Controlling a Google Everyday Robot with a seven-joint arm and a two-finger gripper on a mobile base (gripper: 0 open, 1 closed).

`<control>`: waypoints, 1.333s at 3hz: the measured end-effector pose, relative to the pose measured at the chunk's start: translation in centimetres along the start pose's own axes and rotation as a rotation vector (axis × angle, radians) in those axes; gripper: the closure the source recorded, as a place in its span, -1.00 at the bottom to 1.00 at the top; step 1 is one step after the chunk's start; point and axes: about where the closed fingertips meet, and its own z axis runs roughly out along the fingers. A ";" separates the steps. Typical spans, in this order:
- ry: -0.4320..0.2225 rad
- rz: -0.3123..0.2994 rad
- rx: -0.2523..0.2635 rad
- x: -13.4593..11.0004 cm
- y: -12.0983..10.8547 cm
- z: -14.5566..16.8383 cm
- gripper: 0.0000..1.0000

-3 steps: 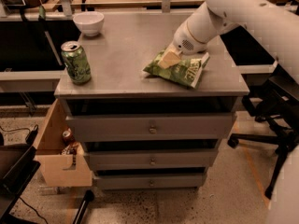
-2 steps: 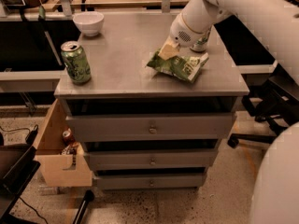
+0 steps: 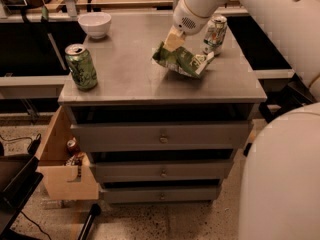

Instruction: Move green jalapeno chip bag near white bowl

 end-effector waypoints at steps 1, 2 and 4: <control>-0.021 -0.059 0.038 -3.0 -2.3 -0.7 1.00; -0.034 -0.116 0.117 -5.8 -5.7 -1.4 1.00; -0.052 -0.130 0.237 -7.2 -9.6 -2.2 1.00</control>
Offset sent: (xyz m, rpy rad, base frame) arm 0.1131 0.0302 0.1093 -0.0605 -0.2911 0.0578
